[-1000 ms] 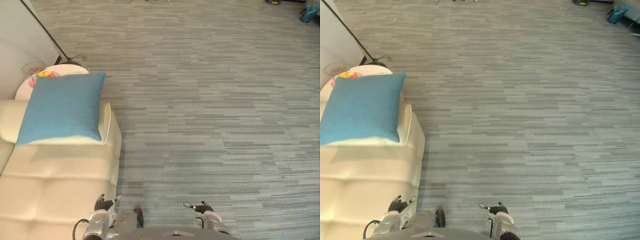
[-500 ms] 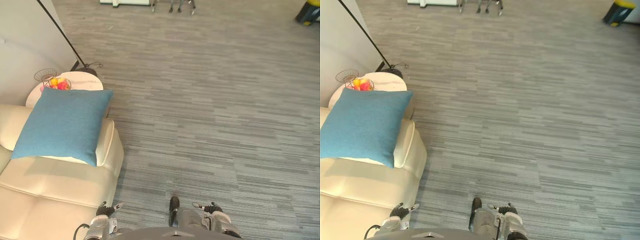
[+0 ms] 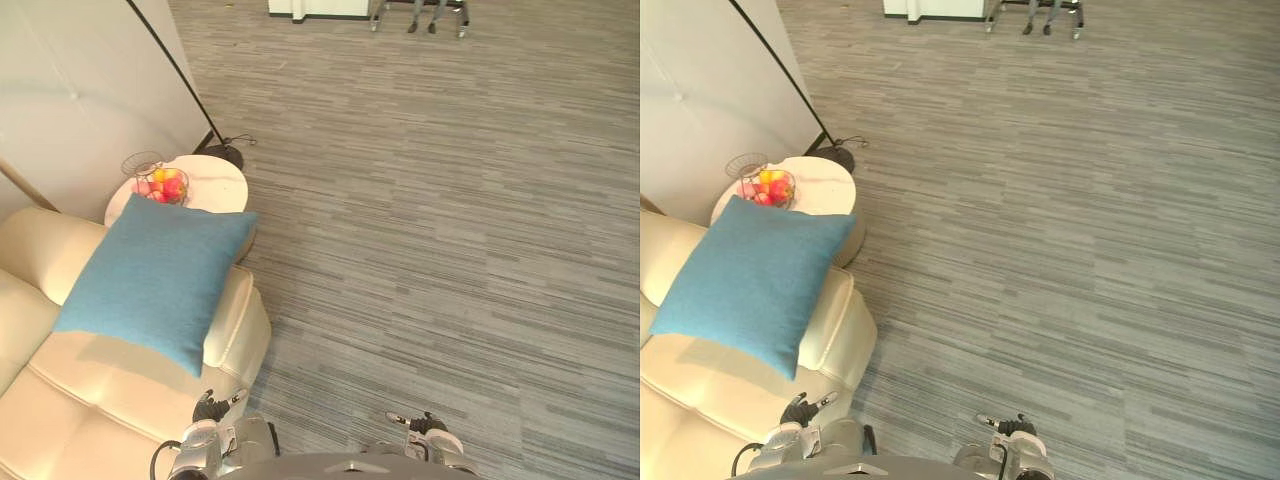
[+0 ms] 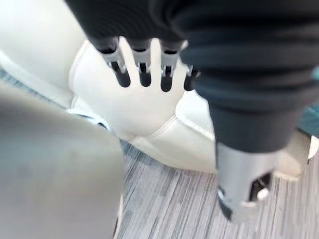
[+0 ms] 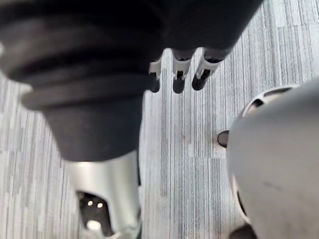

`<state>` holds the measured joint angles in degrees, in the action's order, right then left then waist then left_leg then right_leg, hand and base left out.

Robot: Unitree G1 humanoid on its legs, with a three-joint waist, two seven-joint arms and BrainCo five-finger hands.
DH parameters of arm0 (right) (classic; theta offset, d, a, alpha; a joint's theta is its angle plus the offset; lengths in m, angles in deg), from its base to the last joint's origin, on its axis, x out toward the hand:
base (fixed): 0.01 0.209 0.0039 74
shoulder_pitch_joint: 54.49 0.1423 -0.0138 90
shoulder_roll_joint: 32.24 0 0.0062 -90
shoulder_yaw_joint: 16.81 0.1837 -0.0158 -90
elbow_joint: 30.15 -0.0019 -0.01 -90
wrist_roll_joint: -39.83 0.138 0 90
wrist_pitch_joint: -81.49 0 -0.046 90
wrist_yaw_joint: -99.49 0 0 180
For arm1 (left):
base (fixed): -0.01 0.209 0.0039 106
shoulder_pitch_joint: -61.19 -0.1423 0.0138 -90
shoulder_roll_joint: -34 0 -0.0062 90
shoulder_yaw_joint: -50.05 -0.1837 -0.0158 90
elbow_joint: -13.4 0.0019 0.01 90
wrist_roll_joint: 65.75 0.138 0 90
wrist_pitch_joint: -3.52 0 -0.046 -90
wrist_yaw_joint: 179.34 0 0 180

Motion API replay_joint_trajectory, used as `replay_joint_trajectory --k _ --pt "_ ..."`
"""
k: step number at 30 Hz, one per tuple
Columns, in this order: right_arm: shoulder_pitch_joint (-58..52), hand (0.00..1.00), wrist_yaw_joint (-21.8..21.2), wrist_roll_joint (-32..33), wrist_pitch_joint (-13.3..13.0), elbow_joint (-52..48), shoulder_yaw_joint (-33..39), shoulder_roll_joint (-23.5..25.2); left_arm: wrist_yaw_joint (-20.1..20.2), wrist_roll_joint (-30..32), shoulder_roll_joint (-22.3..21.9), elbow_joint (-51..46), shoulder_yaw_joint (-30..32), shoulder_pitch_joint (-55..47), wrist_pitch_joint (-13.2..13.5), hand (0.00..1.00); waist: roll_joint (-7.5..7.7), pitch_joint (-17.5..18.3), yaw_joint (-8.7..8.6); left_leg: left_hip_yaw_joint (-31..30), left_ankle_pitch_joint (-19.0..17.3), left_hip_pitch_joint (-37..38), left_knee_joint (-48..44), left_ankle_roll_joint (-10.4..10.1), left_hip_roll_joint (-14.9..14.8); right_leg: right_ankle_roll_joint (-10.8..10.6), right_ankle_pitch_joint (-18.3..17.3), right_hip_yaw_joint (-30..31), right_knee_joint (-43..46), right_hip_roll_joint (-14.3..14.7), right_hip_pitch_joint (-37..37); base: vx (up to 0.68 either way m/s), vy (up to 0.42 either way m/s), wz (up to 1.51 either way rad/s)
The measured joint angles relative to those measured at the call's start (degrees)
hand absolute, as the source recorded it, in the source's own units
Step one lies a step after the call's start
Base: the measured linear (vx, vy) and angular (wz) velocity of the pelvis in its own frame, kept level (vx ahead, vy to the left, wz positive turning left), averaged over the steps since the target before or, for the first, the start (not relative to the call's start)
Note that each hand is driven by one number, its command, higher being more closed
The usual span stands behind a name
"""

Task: Pick up cushions and gather them together orderly.

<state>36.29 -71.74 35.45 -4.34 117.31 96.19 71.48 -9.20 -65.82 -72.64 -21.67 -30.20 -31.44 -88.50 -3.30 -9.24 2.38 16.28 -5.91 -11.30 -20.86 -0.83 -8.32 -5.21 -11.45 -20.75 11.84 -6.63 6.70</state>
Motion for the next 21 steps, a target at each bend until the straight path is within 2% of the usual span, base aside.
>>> replay_joint_trajectory --k 2,3,5,8,10,11,12,13,14,15,16,19,21 --pt "-0.67 0.00 -0.01 0.01 0.05 0.48 -0.92 2.04 -0.08 0.19 1.69 -0.23 -0.74 0.36 -0.01 0.00 3.76 0.58 0.21 -0.61 4.65 2.92 9.68 1.22 4.95 0.42 2.94 0.18 -3.98 -2.26 0.73 0.25 0.143 0.62" --pt "-0.29 0.00 -0.01 0.00 0.05 0.91 -0.98 2.36 0.01 0.16 2.41 -0.24 -0.82 0.63 -0.03 0.00 4.42 0.24 0.40 -0.86 5.19 3.34 11.24 1.72 5.74 0.35 3.74 0.23 -5.10 -2.46 1.31 0.23 0.133 0.47" --pt "0.54 0.00 0.01 -0.03 0.10 2.10 -1.08 2.29 0.03 0.17 2.56 -0.23 -0.79 0.98 -0.05 0.00 5.05 -0.05 1.15 -1.12 5.19 4.57 12.03 1.82 6.82 0.37 4.10 1.05 -5.09 -3.16 2.33 0.16 0.065 0.21" --pt "0.57 0.00 -0.02 -0.29 -0.02 2.25 -2.38 2.34 0.05 0.17 2.65 0.45 -0.21 0.43 -0.12 0.00 4.68 0.06 1.59 -1.21 4.21 9.56 14.55 2.48 7.78 -0.57 4.69 1.97 0.60 -4.30 3.43 0.10 0.050 0.06" --pt "0.50 0.00 -0.07 -0.59 -0.01 2.13 -2.71 1.71 0.11 0.15 2.03 1.27 0.34 0.43 -0.16 0.00 3.93 0.11 1.62 -1.63 3.13 11.37 15.08 2.73 7.60 -1.78 4.58 4.16 12.65 -5.80 -1.01 0.02 0.069 0.14" --pt "0.40 0.00 -0.06 -0.61 -0.03 2.01 -3.40 0.71 0.17 0.14 2.43 1.73 -0.67 0.38 -0.23 0.00 3.81 0.02 0.79 -3.31 1.60 12.34 15.02 2.84 7.96 -4.74 7.69 6.48 26.97 -8.36 -6.73 0.00 0.048 0.50" --pt "0.31 0.00 -0.12 -0.57 -0.37 1.36 -4.03 0.70 0.17 0.14 2.83 1.88 -1.16 0.35 -0.25 0.00 3.98 -0.20 0.31 -4.68 1.29 13.47 14.88 2.99 8.44 -4.76 10.77 8.61 33.54 -9.12 -9.77 0.03 0.034 0.63" --pt "0.17 0.00 -0.11 -0.63 -0.47 1.34 -4.43 0.85 0.16 0.15 3.22 1.96 -1.19 0.36 -0.36 0.00 4.22 -0.35 0.17 -5.47 1.14 14.00 14.85 3.14 8.62 -4.44 10.35 9.47 36.35 -9.23 -10.74 0.12 0.007 0.81" --pt "-0.12 0.00 -0.14 -0.58 -0.46 1.38 -4.51 1.29 0.15 0.14 3.95 1.89 -1.14 0.43 -0.49 0.00 5.51 -0.56 0.04 -8.04 0.93 15.21 14.84 3.56 8.87 -2.76 4.70 10.12 39.90 -9.00 -12.14 0.14 -0.041 0.86" --pt "-0.19 0.00 -0.16 -0.58 -0.50 1.39 -4.56 1.43 0.12 0.14 3.95 1.89 -1.07 0.46 -0.50 0.00 5.63 -0.57 0.15 -9.87 0.90 15.61 14.81 3.63 8.80 -1.97 1.44 9.99 39.37 -7.93 -12.94 0.14 -0.083 1.02" --pt "-0.22 0.00 -0.20 -0.55 -0.55 1.42 -4.53 1.52 0.11 0.14 3.88 1.90 -0.97 0.46 -0.54 0.00 5.55 -0.57 -0.11 -11.73 0.90 15.72 14.82 3.63 8.73 -2.02 -0.26 10.09 37.33 -6.90 -13.34 0.10 -0.092 1.03" --pt "-0.12 0.00 -0.55 -0.47 -0.79 1.31 -4.24 1.65 0.00 0.12 3.24 1.91 0.46 0.76 -0.64 0.00 5.10 -0.57 -0.46 -18.17 0.41 15.49 14.64 2.89 8.07 -1.40 -2.46 14.69 22.89 -2.33 -14.17 0.10 -0.174 1.12" --pt "-0.34 0.00 -0.69 -0.39 -0.82 0.66 -4.23 1.83 -0.15 0.12 2.37 1.90 2.09 1.16 -0.66 0.00 4.65 -0.58 -0.63 -22.95 -0.69 13.79 13.65 1.13 7.03 -0.95 -1.94 23.58 12.73 2.31 -13.98 0.08 -0.265 1.12"
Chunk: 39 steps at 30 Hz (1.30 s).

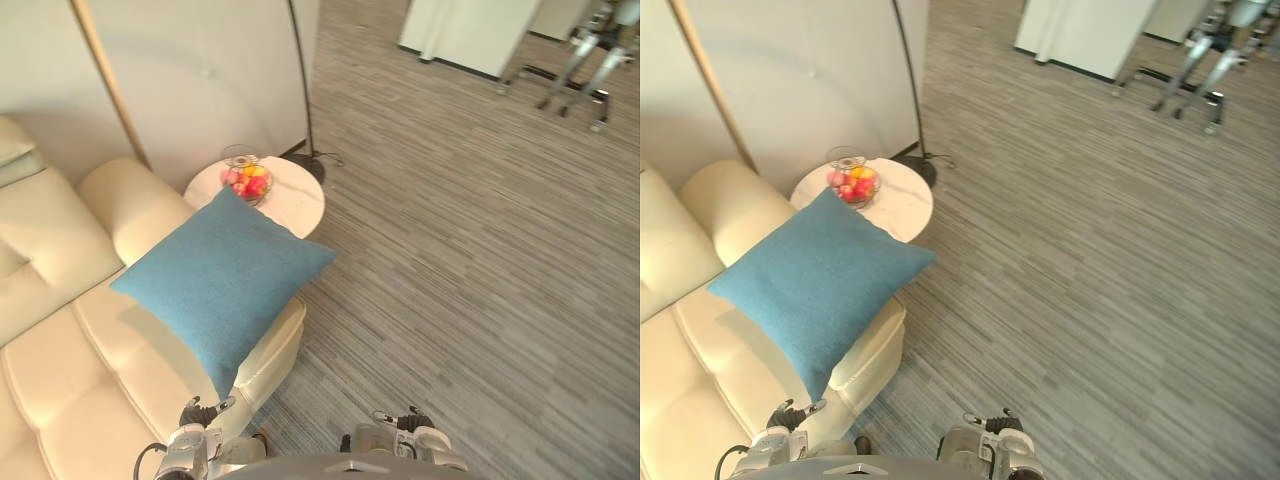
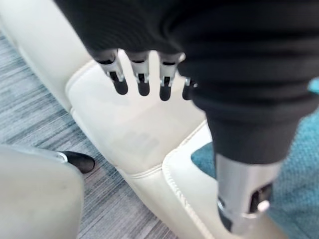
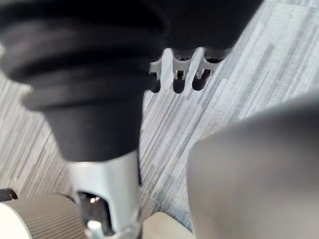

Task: Pick up cushions and gather them together orderly.

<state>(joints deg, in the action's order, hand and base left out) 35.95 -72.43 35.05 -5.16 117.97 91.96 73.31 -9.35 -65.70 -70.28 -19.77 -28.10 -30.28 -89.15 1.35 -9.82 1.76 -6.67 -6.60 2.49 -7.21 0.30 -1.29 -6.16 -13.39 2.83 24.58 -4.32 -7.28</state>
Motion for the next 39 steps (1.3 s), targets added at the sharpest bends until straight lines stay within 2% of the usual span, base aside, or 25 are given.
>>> replay_joint_trajectory --k 1,2,3,4,5,6,9,11,13,15,16,17,19,20,21,22,24,27,31,39 --pt "-0.11 0.00 0.00 0.01 0.01 -0.12 0.03 0.18 -0.02 0.00 -0.26 0.01 0.54 0.05 -0.01 0.00 0.30 0.02 -0.02 -1.67 -0.07 -0.56 -0.03 -0.11 0.14 0.13 0.08 3.21 -3.24 0.86 0.27 0.10 -0.359 1.44" --pt "-0.47 0.00 -0.02 0.29 0.13 -0.77 0.23 1.07 -0.01 -0.01 -0.26 -0.14 2.05 0.08 0.06 0.00 2.42 0.37 -0.10 -3.70 -0.46 -1.98 -1.17 -1.33 1.37 -0.32 2.72 5.38 -8.25 0.40 1.41 0.14 -0.374 1.30" --pt "-0.58 0.00 -0.05 0.32 0.18 -0.83 0.69 1.10 -0.05 0.01 -0.34 -0.09 2.60 0.25 -0.01 0.00 2.11 0.16 -0.13 -4.41 -0.52 -2.46 -2.50 -1.87 1.28 0.14 4.03 4.45 -7.86 0.49 1.34 0.25 -0.402 1.52" --pt "-0.77 0.00 -0.03 0.39 0.15 -1.00 2.30 0.56 -0.12 -0.21 -1.55 -0.22 4.23 0.23 0.07 0.00 0.42 0.11 0.15 -4.44 -0.75 -3.36 -4.04 -2.49 -0.07 0.98 3.69 0.64 -6.09 0.73 1.28 0.24 -0.288 1.12" --pt "-0.66 0.00 -0.03 0.33 0.20 -1.04 2.17 0.05 -0.43 -0.56 -2.55 -0.29 5.31 -0.27 0.11 0.00 -0.72 0.33 0.39 -5.05 -0.37 -3.07 -2.96 -3.66 -0.93 2.05 3.20 -2.03 -5.45 0.75 2.01 0.30 -0.315 1.22" --pt "-0.63 0.00 -0.03 0.34 0.18 -1.10 2.13 -0.20 -0.61 -0.56 -3.11 -0.19 6.16 -0.73 0.08 0.00 -1.36 0.33 -0.06 -4.93 0.34 -2.73 -2.11 -4.72 -1.41 2.41 2.71 -4.31 -5.44 0.70 3.08 0.23 -0.226 1.11" --pt "-0.65 0.00 -0.04 -0.17 0.33 -1.03 1.46 -0.25 -0.85 -1.19 -4.06 -1.04 7.30 -0.98 0.18 0.00 -1.79 0.62 0.50 -2.98 1.71 -3.47 -1.34 -6.58 -3.25 2.81 2.43 -9.78 -5.71 1.40 5.32 0.19 -0.176 0.88" --pt "-0.52 0.00 -0.03 -0.18 0.29 -1.06 0.56 0.06 -0.87 -2.13 -3.98 -1.76 7.72 -1.11 0.22 0.00 -1.25 0.78 1.33 0.18 2.94 -5.28 -1.97 -6.38 -3.70 2.88 2.46 -12.27 -5.87 0.88 5.58 0.07 -0.061 0.67" --pt "-0.37 0.00 0.00 -0.18 0.28 -1.06 0.52 0.15 -0.92 -2.23 -3.84 -2.03 7.79 -1.11 0.21 0.00 -1.08 0.67 1.24 4.24 3.40 -6.44 -2.89 -5.88 -3.76 3.04 2.55 -14.59 -6.42 0.22 6.17 0.02 0.002 0.66" --pt "-0.37 0.00 0.02 -0.18 0.31 -1.02 0.57 0.23 -1.00 -2.26 -3.59 -2.00 7.34 -1.11 0.18 0.00 -0.98 0.56 1.13 16.50 3.89 -7.49 -3.81 -2.72 -4.31 3.06 2.54 -18.16 -7.58 -1.39 8.35 -0.01 0.037 0.71" --pt "-0.39 0.00 0.02 -0.18 0.31 -1.01 0.64 0.22 -1.02 -2.25 -3.45 -1.99 6.94 -1.08 0.17 0.00 -1.01 0.59 0.98 19.71 3.42 -7.46 -4.06 -1.35 -4.62 3.08 2.52 -19.12 -7.89 -1.67 8.87 -0.03 0.080 0.52" --pt "-0.37 0.00 0.01 -0.17 0.32 -1.01 0.65 0.31 -0.98 -2.29 -2.75 -1.81 5.88 -1.04 0.15 0.00 -1.00 0.64 1.19 25.60 2.19 -7.45 -5.41 0.53 -5.46 3.07 2.34 -20.36 -8.68 -2.45 9.72 -0.03 0.088 0.28" --pt "-0.34 0.00 -0.03 -0.19 0.31 -1.00 0.66 0.42 -0.90 -2.21 -2.64 -1.58 5.17 -0.75 0.13 0.00 -0.68 0.63 1.38 26.08 2.50 -7.05 -3.95 0.56 -3.96 2.68 1.80 -20.70 -9.33 -3.41 9.78 -0.06 0.106 0.11" --pt "-0.49 0.00 -0.03 -0.18 0.35 -0.96 0.63 0.48 -0.84 -2.06 -1.62 -0.21 3.49 -0.71 -0.10 0.00 -0.16 1.12 0.27 25.11 5.08 -5.18 1.95 0.19 -1.40 2.32 2.07 -20.74 -10.12 -4.37 9.52 -0.06 0.116 0.20" --pt "-0.75 0.00 -0.03 -0.18 0.37 -0.94 0.64 0.46 -0.82 -2.06 -1.32 0.38 2.95 -0.73 -0.13 0.00 -0.07 1.41 -0.20 24.62 6.47 -4.22 4.53 0.29 -0.54 2.27 2.22 -20.73 -10.57 -4.60 9.56 -0.01 0.128 0.35" --pt "-1.53 0.00 -0.02 -0.18 0.41 -0.95 0.72 0.42 -0.79 -2.03 -1.00 1.11 2.37 -0.75 -0.23 0.00 0.00 1.76 -0.42 23.74 9.09 -2.46 8.84 0.16 0.61 2.08 3.01 -20.88 -11.53 -4.65 9.89 0.03 0.113 0.23" --pt "-1.90 0.00 -0.01 -0.03 0.39 -0.96 1.78 0.53 -0.69 -1.99 -0.34 1.57 1.55 -0.60 -0.45 0.00 0.33 1.63 -0.36 22.51 11.27 -1.20 12.27 0.34 1.44 2.12 4.18 -21.00 -13.03 -4.35 10.89 0.03 0.104 0.29" --pt "-2.06 0.00 0.04 -0.01 0.58 -0.72 2.17 0.70 -0.45 -1.98 0.14 2.41 1.49 -0.41 -0.56 0.00 0.84 1.69 -0.67 20.16 11.70 -0.39 12.30 0.97 2.14 2.46 4.51 -20.47 -13.78 -4.38 12.87 0.02 0.054 0.41" --pt "-2.07 0.00 0.31 0.08 0.61 -0.37 2.30 0.85 -0.49 -1.98 0.46 2.59 1.53 -0.54 -0.60 0.00 0.81 1.65 -0.84 18.82 11.47 1.04 12.34 0.71 2.47 2.48 4.52 -18.74 -14.48 -4.13 15.70 -0.02 0.020 0.29" --pt "-2.06 0.00 0.94 1.08 0.68 -0.46 4.51 1.12 -0.81 -1.98 0.04 2.53 2.25 -0.92 -0.61 0.00 0.90 1.57 -1.48 22.48 11.21 1.90 12.34 0.89 1.64 2.58 4.56 -15.80 -17.21 -3.20 16.23 -0.07 -0.002 -0.18"
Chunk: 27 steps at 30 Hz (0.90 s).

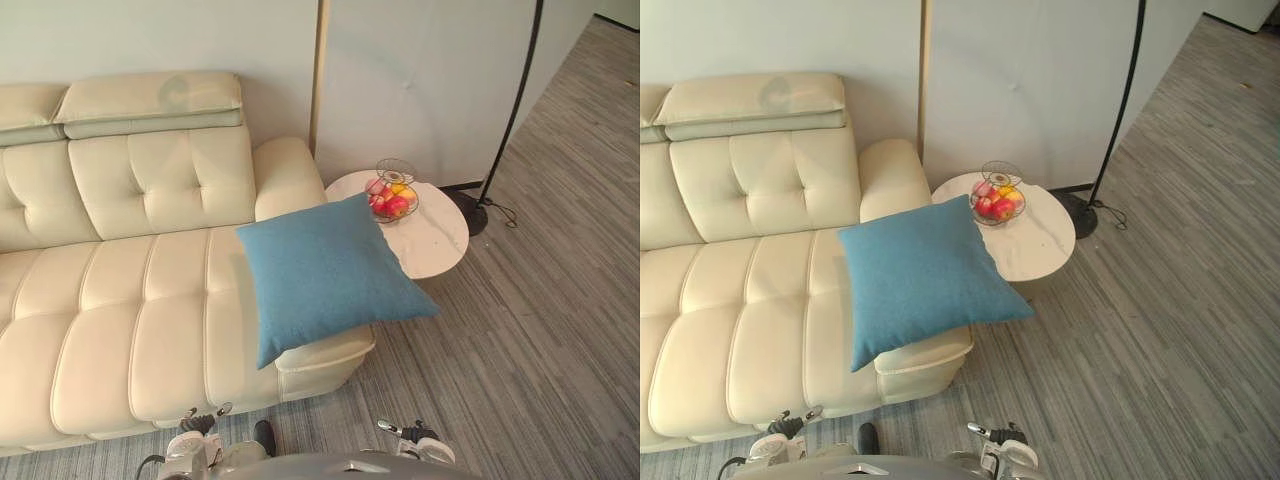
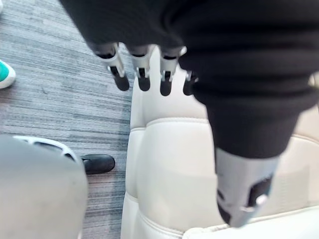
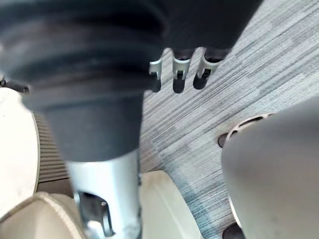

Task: Pick up cushions and gather them together orderly.

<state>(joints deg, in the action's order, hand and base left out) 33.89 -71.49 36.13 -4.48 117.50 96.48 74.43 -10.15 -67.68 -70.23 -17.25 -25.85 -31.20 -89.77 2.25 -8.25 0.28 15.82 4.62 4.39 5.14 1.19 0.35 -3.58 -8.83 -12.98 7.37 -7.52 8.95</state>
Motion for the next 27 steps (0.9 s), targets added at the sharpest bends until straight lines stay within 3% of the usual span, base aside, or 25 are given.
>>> replay_joint_trajectory --k 2,3,23,27 --pt "0.00 0.00 0.13 0.02 -0.01 -0.11 0.06 0.30 0.03 0.02 -0.06 0.01 0.01 0.00 -0.01 0.00 0.16 -0.08 -0.28 0.14 -0.01 0.24 0.00 0.02 0.13 -0.08 0.03 0.21 -0.06 -0.12 0.05 0.00 0.007 -0.04" --pt "0.23 0.00 0.25 1.14 -0.05 1.27 0.74 0.20 0.43 1.01 -0.11 0.36 0.78 -0.65 0.01 0.00 -0.64 0.61 -0.85 1.41 -2.41 3.44 0.00 -1.50 -2.45 1.49 1.42 3.23 5.03 1.86 -0.09 0.00 0.000 0.00" --pt "0.20 0.00 0.22 2.46 0.02 1.33 3.25 0.38 1.15 0.84 -0.13 0.29 1.99 -0.57 -0.02 0.00 -0.92 0.96 -0.90 1.68 -2.34 1.08 0.00 -1.69 -2.65 0.92 1.76 2.86 2.20 1.95 -1.03 0.00 -0.001 0.00" --pt "0.07 0.00 0.36 5.95 0.14 1.71 6.71 0.40 0.97 -3.79 -0.76 0.53 5.31 -0.72 -0.08 0.00 -0.92 1.49 -0.86 2.02 -2.38 0.13 0.00 -2.09 -2.85 0.75 1.85 2.48 -0.27 2.02 -0.86 0.04 -0.032 -0.03"
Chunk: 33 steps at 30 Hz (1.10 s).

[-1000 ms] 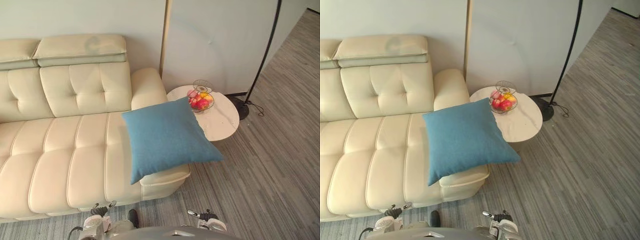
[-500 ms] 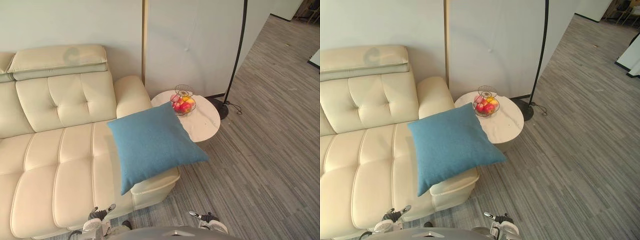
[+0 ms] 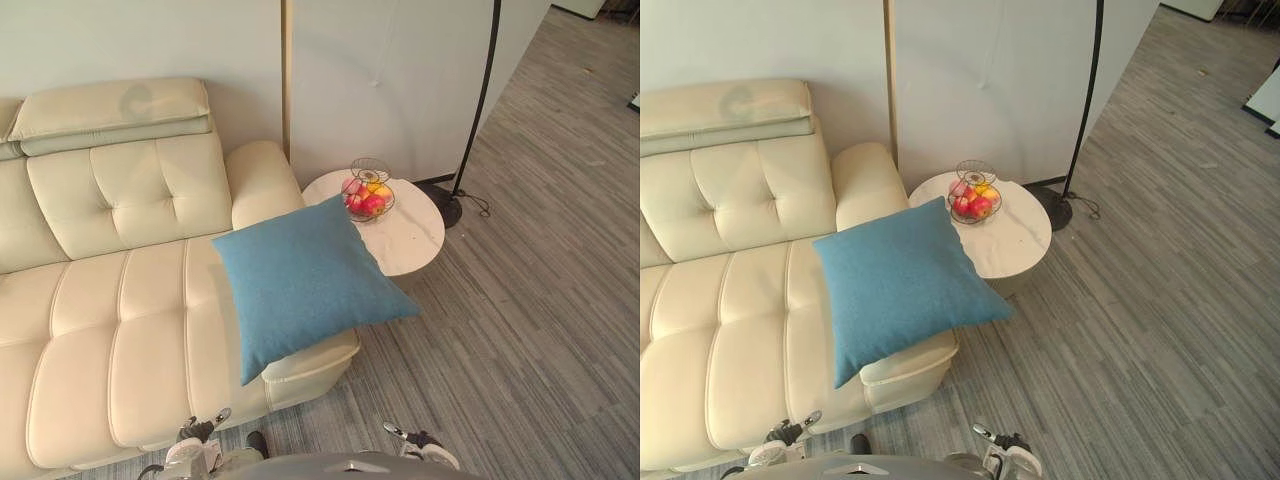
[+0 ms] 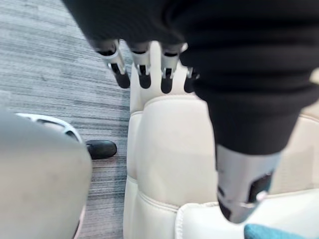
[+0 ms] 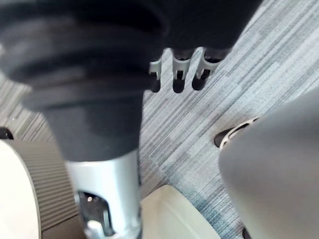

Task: Pick up cushions and gather them together orderly.

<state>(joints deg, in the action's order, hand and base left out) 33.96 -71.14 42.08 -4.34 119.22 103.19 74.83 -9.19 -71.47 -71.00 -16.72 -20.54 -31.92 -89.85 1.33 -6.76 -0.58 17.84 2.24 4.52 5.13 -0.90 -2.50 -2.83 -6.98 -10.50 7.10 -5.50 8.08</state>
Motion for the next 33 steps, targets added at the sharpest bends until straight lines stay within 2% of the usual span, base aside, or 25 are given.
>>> replay_joint_trajectory --k 3,10,15,22,30,33 --pt "-0.15 0.00 1.03 2.20 0.11 0.05 1.83 -0.03 -0.04 -3.18 -0.35 0.29 1.76 0.09 -0.02 0.00 -0.12 0.06 0.04 1.07 -0.09 -0.37 0.00 -0.14 -0.18 -0.22 0.13 -0.91 -1.06 -0.02 0.14 0.04 -0.030 0.01" --pt "0.92 0.00 2.10 3.15 1.15 -1.19 4.60 -3.61 -0.20 -3.60 2.00 -0.24 1.71 0.40 -0.52 0.00 0.38 0.14 0.05 0.89 0.12 -0.31 0.00 -0.71 0.22 -0.46 0.27 -1.37 -1.90 -0.38 0.73 0.04 -0.005 0.02" --pt "3.73 0.00 3.70 3.11 0.90 -13.47 1.73 -8.90 -0.71 -3.46 4.75 -5.30 -1.47 0.67 -0.42 0.00 0.39 -0.01 -0.57 0.14 0.28 -0.77 -0.01 -0.41 1.20 -0.58 0.19 -2.79 -2.76 -1.09 0.61 0.03 0.008 0.06" --pt "8.64 0.00 5.36 1.78 -0.21 -27.88 -0.21 -10.26 -1.42 -4.33 4.71 -12.35 -3.90 0.15 -0.11 0.00 0.09 -0.13 -1.07 -1.45 1.18 -1.56 -0.04 0.22 1.90 -0.90 0.00 -4.64 -3.94 -1.32 1.19 0.01 -0.019 0.12" --pt "11.96 0.00 6.22 -0.07 -0.68 -35.26 -1.09 -11.24 -2.36 -5.49 4.65 -18.96 -6.16 -0.54 0.58 0.00 -0.77 -0.59 -1.54 -2.31 1.89 -1.55 -0.04 -0.03 1.80 -0.90 0.00 -6.09 -4.00 -1.26 1.60 -0.01 -0.023 0.09" --pt "12.36 0.00 5.87 -0.40 -1.36 -39.74 -4.25 -12.88 -2.19 -6.51 4.65 -22.29 -7.36 -0.58 0.97 0.00 -1.29 -0.77 -1.87 -2.72 2.48 -1.75 -0.03 0.05 1.79 -1.15 -0.15 -6.28 -4.02 -1.29 1.50 -0.06 -0.019 0.01"
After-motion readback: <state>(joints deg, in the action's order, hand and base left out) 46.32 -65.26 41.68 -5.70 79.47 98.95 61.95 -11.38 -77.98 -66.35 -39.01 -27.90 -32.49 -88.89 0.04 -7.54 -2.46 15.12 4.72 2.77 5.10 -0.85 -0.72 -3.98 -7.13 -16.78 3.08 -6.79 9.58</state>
